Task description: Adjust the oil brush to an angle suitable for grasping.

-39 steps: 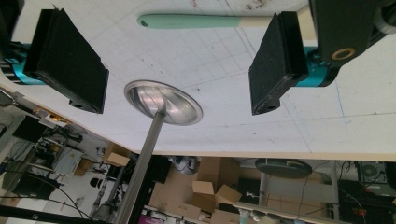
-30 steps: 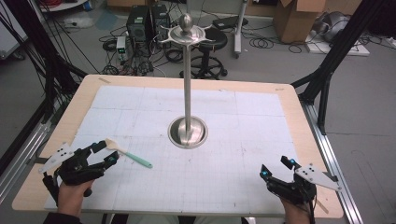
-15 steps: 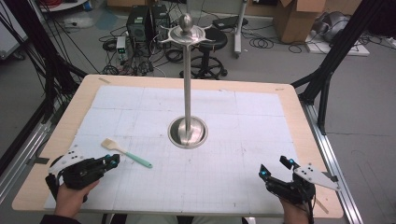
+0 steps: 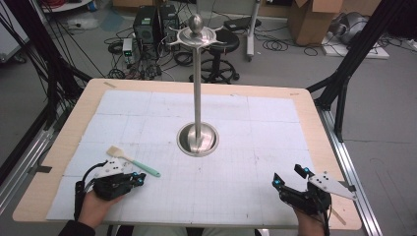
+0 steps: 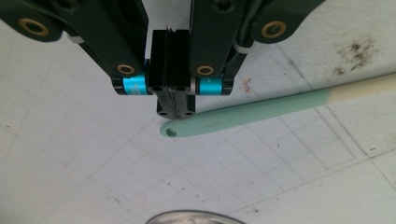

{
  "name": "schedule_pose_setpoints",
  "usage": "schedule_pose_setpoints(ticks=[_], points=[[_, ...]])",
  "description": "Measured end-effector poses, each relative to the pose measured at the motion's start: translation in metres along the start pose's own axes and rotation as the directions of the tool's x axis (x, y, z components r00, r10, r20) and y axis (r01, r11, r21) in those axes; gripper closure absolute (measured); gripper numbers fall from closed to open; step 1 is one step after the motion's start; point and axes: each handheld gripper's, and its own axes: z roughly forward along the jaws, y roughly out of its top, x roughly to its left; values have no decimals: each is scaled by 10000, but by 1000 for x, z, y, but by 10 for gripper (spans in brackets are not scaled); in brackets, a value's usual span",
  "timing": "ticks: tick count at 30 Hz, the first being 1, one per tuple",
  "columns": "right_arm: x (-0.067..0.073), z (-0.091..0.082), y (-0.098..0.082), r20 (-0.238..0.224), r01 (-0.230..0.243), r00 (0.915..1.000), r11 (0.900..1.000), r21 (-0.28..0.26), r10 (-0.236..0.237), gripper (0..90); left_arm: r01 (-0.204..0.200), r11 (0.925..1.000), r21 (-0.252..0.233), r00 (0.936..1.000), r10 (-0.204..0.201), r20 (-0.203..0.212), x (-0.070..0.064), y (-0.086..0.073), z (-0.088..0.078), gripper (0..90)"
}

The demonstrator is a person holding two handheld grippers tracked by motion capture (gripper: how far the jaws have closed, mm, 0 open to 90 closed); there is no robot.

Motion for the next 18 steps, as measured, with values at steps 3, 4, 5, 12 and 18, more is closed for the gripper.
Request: schedule_pose_setpoints(ticks=[3,4,5,12,18], points=[[0,1,0,-11,24,10000,10000,61,-24,177,-250,9993,275,9997,251,-33,-5,5,8,890],[0,1,0,-5,50,10000,10000,48,-50,178,-413,9984,378,9991,414,-28,-7,6,10,892],[0,1,0,-10,22,10000,10000,45,-22,178,-537,9975,456,9985,541,-74,-9,7,13,892],[-1,0,0,7,-68,10000,10000,-10,68,178,-793,9944,695,9957,824,-426,-12,16,29,894],[-1,0,0,59,-96,9999,10000,21,95,178,-546,9969,569,9962,582,-645,-5,22,39,894]])
